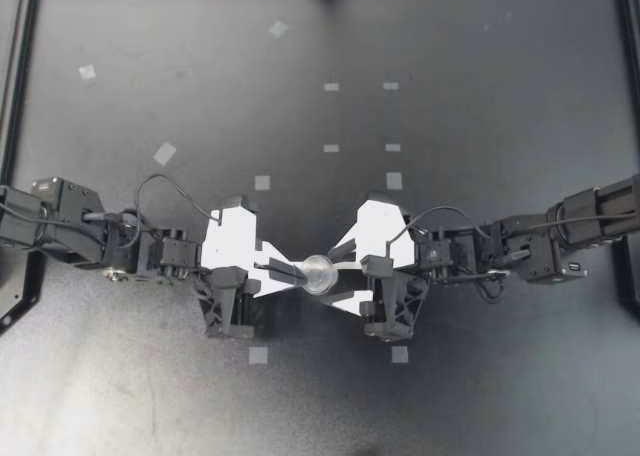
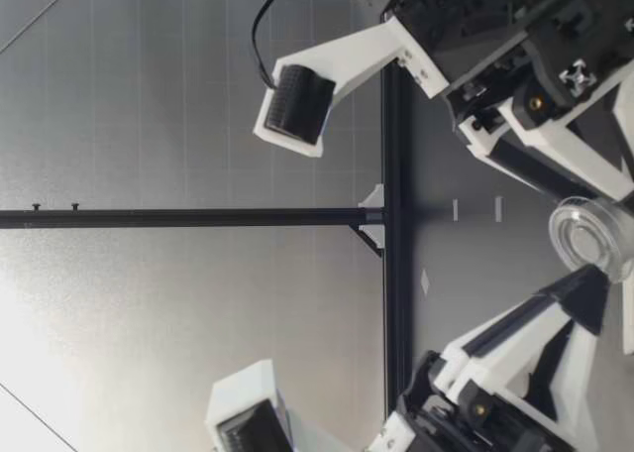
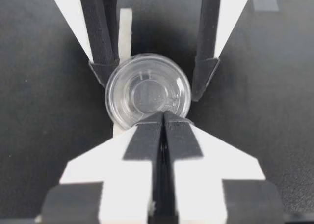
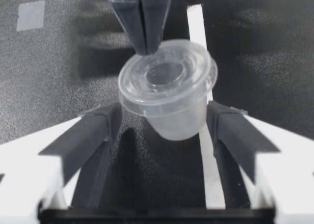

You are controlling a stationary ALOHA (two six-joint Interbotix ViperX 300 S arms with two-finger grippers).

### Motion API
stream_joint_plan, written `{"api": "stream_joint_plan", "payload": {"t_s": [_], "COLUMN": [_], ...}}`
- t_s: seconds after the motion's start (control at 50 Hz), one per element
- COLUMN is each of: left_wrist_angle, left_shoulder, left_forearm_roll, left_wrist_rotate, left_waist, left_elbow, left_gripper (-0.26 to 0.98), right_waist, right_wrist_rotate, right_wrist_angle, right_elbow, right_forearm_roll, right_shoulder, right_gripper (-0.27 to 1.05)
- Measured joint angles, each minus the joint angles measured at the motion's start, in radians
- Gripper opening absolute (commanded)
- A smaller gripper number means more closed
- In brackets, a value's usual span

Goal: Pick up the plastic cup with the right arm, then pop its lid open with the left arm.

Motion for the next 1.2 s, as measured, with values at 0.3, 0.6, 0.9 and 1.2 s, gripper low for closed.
{"api": "stream_joint_plan", "payload": {"t_s": [0.3,0.6,0.9,1.2], "left_wrist_angle": [0.000,0.000,-0.002,0.032], "left_shoulder": [0.003,0.005,0.005,-0.035], "left_forearm_roll": [0.000,0.000,0.000,-0.002], "left_wrist_rotate": [0.000,0.000,0.000,0.000], "left_waist": [0.000,0.000,0.000,-0.002], "left_elbow": [-0.002,0.000,0.000,0.014], "left_gripper": [0.02,0.02,0.02,0.02], "right_waist": [0.000,0.000,0.000,0.009], "right_wrist_rotate": [0.002,-0.005,-0.003,0.000], "right_wrist_angle": [-0.002,0.052,0.133,0.147], "right_elbow": [-0.002,-0.041,-0.071,-0.018], "right_forearm_roll": [0.002,-0.026,-0.061,-0.071], "right_shoulder": [0.003,0.025,0.023,-0.041], "right_gripper": [0.68,0.63,0.33,0.26]}}
